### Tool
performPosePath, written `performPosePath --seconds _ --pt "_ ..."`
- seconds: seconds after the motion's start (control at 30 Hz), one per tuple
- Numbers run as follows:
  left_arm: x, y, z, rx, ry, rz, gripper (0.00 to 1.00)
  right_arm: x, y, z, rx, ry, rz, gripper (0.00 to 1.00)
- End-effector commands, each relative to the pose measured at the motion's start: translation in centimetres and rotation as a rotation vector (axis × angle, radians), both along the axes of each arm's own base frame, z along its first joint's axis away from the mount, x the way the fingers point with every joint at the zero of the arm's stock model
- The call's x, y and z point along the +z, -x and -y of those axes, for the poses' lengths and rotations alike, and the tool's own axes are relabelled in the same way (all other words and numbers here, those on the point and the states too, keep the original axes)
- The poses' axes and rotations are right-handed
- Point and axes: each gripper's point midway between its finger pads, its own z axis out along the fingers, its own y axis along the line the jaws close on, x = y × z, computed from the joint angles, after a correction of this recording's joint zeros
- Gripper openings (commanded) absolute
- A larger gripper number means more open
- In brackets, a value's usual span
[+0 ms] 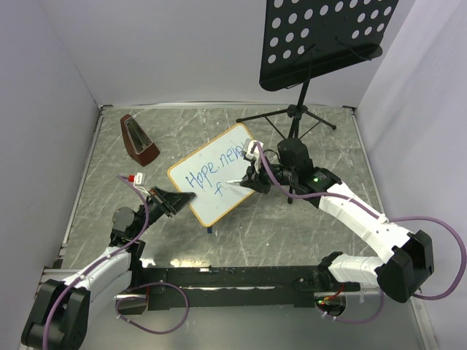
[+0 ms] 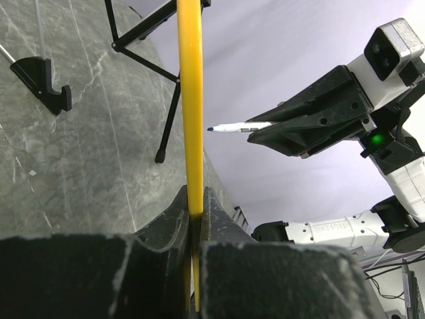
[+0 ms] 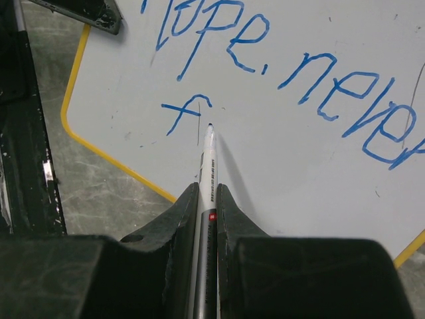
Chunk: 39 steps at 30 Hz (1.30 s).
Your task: Write a sentence on the whiteboard
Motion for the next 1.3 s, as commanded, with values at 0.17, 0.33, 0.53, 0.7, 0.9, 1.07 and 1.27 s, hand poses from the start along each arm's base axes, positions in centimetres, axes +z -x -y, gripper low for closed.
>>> performPosePath --seconds 0.17,0.33,0.53,0.7,0.9,1.07,1.27 --pt "2.1 1.5 -0.3 -0.014 0.055 0.122 0.01 0.5 -2.1 -0.5 -0.047 0.004 0.027 0.0" --pt "2.0 1.5 -0.3 -0.017 0.054 0.123 0.01 0.2 -1.9 -0.9 -0.029 0.006 0.019 0.0" --pt "2.0 1.5 -0.3 -0.018 0.056 0.12 0.01 0.1 -0.9 -1.5 0.029 0.005 -0.004 0.0" --pt "2.1 1.4 -0.2 -0.017 0.054 0.125 0.01 -0.5 -0.1 -1.5 0.069 0.015 -0.027 0.0" --pt "2.2 1.3 -0.3 -0.012 0.054 0.126 0.01 -1.3 0.6 -0.9 0.083 0.044 -0.037 0.0" --pt "2.1 1.3 -0.3 -0.013 0.052 0.124 0.01 -1.5 0.7 -0.4 0.064 0.057 -0.026 0.0" --pt "2.2 1.3 -0.3 -0.014 0.052 0.126 0.01 -0.9 -0.7 -0.1 0.001 0.061 0.002 0.0"
